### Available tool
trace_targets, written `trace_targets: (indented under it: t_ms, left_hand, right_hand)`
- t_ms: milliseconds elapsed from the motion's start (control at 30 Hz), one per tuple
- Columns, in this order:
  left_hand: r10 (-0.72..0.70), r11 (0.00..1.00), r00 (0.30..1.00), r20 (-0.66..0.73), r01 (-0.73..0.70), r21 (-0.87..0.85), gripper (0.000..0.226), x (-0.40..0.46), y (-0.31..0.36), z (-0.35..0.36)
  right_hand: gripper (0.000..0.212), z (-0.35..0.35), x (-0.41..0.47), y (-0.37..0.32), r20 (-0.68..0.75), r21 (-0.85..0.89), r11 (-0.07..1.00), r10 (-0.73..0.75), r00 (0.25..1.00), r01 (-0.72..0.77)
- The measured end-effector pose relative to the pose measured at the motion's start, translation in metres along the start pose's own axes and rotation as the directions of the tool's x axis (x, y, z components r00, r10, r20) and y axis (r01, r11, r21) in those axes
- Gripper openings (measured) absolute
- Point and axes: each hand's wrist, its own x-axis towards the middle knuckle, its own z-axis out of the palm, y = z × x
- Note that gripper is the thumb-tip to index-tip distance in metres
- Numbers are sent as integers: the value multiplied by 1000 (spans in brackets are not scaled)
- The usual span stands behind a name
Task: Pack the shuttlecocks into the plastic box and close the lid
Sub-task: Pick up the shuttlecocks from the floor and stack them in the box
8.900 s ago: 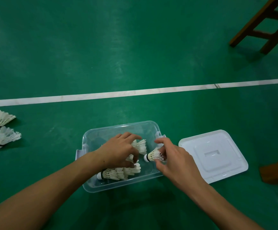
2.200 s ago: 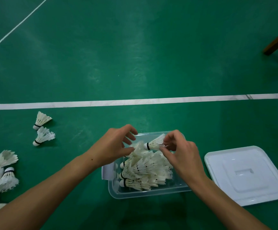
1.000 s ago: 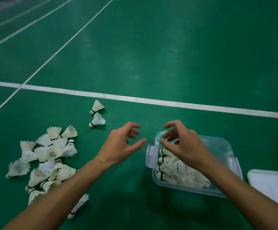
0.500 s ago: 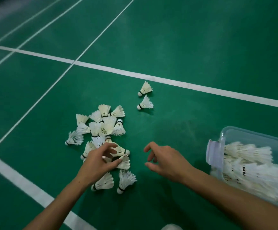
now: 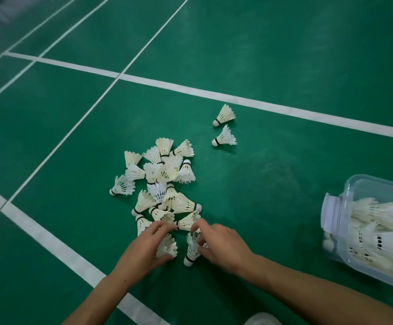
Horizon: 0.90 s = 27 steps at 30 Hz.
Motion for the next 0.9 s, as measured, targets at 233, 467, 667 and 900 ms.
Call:
trace_targets:
  t_ms: [233,467,667,900]
  left_hand:
    - [-16,1000,1000,-25,16,-13,87,19,22,-7]
    - [-15,984,986,165,-14,175,83,58,55,-5]
    - [-70,983,979,189,36,179,60,67,57,-8]
    - [32,999,999,25,-31,-39,67,59,110,-40]
  right_hand:
    - [42,-9,-6,5,-22,64,998,19,1000,-17]
    - [36,-30,-33,20,-86,110,993,57,995,-48]
    - [36,-46,-56,34,-148,135,990,65,987,-45]
    - [35,-89,-113,48,-391,326,945,129,912,6]
